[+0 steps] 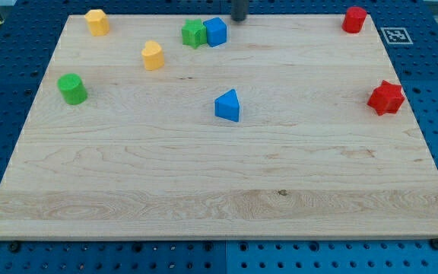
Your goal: Push the green star towards bottom left end
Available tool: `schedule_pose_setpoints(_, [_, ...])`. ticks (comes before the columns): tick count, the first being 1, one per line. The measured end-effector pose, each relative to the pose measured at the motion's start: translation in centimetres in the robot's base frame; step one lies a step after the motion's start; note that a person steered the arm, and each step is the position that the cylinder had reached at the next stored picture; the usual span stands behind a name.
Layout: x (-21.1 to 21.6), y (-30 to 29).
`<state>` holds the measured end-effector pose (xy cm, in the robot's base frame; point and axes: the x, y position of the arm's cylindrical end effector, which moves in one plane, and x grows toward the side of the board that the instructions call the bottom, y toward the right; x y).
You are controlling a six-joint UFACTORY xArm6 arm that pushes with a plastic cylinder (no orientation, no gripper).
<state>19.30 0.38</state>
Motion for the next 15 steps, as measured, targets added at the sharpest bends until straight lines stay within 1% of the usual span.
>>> schedule_pose_setpoints(1, [0.0, -5.4])
schedule_pose_setpoints(4, [5.5, -6.2])
schedule_pose_setpoints(7, [11.4, -5.6])
schedule_pose_setpoints(8, [11.7, -2.5])
schedule_pose_setpoints(9, [12.8, -1.4])
schedule_pose_setpoints(11, [18.7, -2.0])
schedule_pose_setpoints(12, [21.2, -4.9])
schedule_pose_setpoints(13, [21.8, -8.9])
schedule_pose_setpoints(15, [21.4, -14.0])
